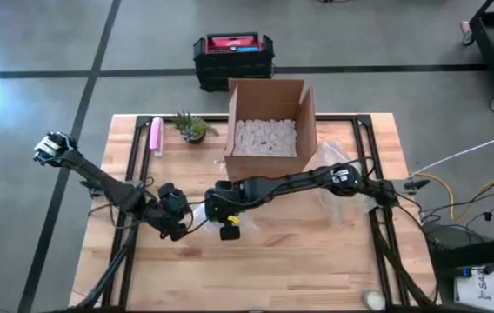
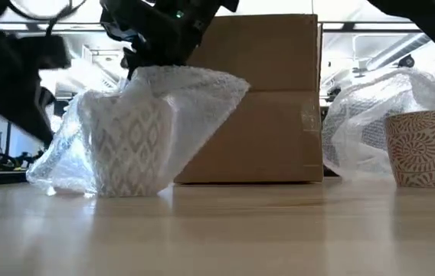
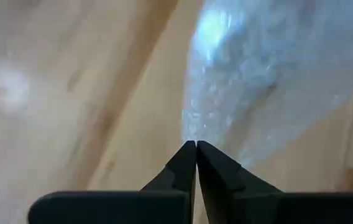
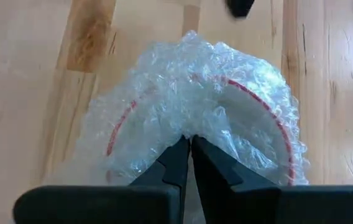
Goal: Wrap mug
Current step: Wrap the gray mug with bubble wrap
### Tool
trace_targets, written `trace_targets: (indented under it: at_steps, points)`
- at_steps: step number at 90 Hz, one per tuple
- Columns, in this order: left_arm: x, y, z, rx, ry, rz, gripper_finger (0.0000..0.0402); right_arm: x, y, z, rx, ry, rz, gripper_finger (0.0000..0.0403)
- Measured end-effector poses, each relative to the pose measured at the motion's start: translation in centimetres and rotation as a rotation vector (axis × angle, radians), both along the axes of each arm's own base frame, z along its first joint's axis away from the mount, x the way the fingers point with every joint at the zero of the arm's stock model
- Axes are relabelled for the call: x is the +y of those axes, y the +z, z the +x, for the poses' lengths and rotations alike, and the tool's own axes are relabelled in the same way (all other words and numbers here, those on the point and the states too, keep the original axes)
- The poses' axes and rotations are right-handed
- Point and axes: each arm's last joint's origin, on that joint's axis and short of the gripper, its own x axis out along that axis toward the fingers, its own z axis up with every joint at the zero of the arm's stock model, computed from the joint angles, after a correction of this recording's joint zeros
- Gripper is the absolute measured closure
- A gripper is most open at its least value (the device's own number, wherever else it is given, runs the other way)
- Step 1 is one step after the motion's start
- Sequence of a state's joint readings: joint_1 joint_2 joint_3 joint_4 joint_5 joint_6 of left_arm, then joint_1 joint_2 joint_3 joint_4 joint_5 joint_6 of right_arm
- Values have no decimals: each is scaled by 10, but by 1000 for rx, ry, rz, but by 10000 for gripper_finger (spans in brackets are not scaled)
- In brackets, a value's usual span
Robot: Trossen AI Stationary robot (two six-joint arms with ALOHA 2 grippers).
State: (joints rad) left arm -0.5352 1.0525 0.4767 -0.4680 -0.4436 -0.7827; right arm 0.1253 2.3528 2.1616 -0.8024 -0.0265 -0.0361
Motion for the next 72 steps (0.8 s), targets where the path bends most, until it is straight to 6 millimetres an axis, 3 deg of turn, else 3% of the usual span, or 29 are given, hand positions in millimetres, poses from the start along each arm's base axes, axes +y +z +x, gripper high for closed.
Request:
trace_targets:
  at_steps: [19,34,57,72]
  points:
    - [-15,25,20,-215,-211,-64,400,0,0,0,-5,2,0,389]
    - [-16,42,28,-299,-180,44,401,1,-5,2,4,12,21,389]
    - [-12,26,42,-254,-137,88,401,1,-8,2,7,26,17,389]
    - [-17,16,52,-245,-146,107,401,1,12,-5,57,48,8,389]
